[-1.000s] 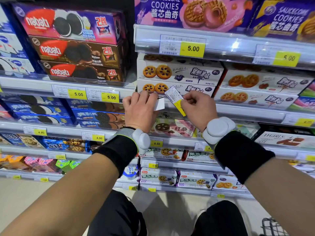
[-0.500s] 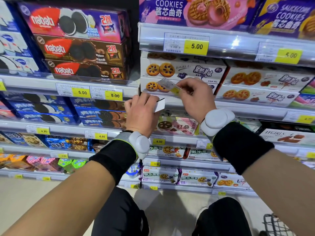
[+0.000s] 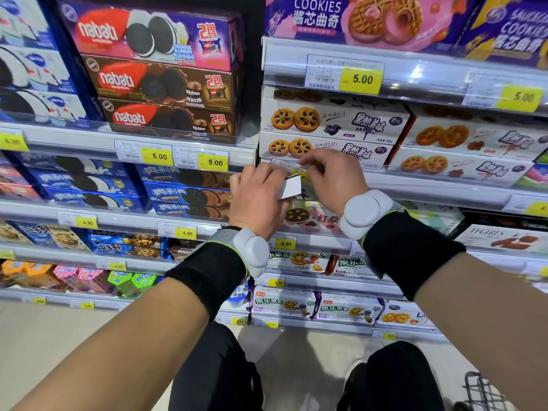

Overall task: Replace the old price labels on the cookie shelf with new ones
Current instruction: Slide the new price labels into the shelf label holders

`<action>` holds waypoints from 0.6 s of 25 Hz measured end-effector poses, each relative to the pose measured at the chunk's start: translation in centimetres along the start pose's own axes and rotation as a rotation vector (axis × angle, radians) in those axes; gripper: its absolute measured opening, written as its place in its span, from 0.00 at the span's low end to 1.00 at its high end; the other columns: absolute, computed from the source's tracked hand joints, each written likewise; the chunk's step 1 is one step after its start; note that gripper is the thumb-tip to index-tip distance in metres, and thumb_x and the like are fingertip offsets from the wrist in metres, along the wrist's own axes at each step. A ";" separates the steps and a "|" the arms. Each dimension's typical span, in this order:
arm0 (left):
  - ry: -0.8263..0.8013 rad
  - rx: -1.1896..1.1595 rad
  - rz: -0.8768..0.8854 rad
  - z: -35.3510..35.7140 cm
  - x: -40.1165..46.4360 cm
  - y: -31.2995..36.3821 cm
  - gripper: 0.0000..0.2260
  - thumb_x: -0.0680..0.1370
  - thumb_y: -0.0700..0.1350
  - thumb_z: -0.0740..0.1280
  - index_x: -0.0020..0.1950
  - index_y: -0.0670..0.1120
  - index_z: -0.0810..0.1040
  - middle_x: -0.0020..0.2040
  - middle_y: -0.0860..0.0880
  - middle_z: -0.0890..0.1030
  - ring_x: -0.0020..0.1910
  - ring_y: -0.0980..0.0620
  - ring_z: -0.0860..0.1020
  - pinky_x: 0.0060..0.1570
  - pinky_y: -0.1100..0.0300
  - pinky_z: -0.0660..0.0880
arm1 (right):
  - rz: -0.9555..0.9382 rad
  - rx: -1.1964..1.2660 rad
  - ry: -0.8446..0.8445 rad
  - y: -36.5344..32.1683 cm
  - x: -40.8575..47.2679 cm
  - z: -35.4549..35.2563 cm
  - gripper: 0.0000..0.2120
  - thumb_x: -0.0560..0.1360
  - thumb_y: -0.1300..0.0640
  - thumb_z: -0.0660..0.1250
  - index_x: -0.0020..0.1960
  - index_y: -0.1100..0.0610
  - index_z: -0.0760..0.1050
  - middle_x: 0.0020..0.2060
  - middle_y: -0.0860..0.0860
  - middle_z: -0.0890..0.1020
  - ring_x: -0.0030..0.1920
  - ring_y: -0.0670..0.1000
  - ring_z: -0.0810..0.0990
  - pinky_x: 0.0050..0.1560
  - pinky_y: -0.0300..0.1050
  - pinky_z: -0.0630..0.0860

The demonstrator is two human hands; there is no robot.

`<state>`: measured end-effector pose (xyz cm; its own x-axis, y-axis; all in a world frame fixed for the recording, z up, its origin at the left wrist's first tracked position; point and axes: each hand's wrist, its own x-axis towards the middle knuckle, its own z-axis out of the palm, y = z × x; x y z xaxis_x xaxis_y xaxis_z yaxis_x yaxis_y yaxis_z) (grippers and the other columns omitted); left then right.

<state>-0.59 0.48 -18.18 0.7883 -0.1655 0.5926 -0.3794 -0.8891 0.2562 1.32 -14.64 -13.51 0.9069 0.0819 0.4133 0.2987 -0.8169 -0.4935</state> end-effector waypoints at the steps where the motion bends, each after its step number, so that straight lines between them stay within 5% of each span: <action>1: 0.002 -0.007 -0.002 0.0 0.0 0.0 0.21 0.67 0.44 0.74 0.59 0.47 0.77 0.53 0.45 0.78 0.52 0.40 0.72 0.47 0.53 0.57 | 0.006 -0.005 0.001 0.0 0.0 0.1 0.12 0.74 0.64 0.63 0.52 0.54 0.81 0.50 0.51 0.85 0.51 0.52 0.81 0.55 0.41 0.74; 8: 0.000 -0.048 -0.033 0.2 0.1 0.1 0.20 0.67 0.43 0.74 0.58 0.46 0.77 0.53 0.44 0.78 0.52 0.39 0.72 0.47 0.52 0.60 | -0.013 -0.075 -0.043 0.0 0.1 0.2 0.11 0.73 0.63 0.62 0.45 0.53 0.81 0.44 0.53 0.84 0.48 0.55 0.79 0.50 0.46 0.75; 15: -0.023 -0.076 -0.050 0.1 0.3 0.0 0.20 0.68 0.41 0.73 0.59 0.46 0.77 0.54 0.44 0.77 0.52 0.38 0.72 0.47 0.52 0.61 | -0.033 -0.192 -0.103 0.1 -0.6 0.1 0.10 0.73 0.59 0.63 0.50 0.52 0.81 0.46 0.55 0.80 0.53 0.61 0.73 0.50 0.47 0.70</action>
<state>-0.30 0.42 -18.06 0.8176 -0.1323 0.5603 -0.3743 -0.8616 0.3428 0.89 -14.70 -13.91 0.9262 0.1599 0.3414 0.2751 -0.9058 -0.3221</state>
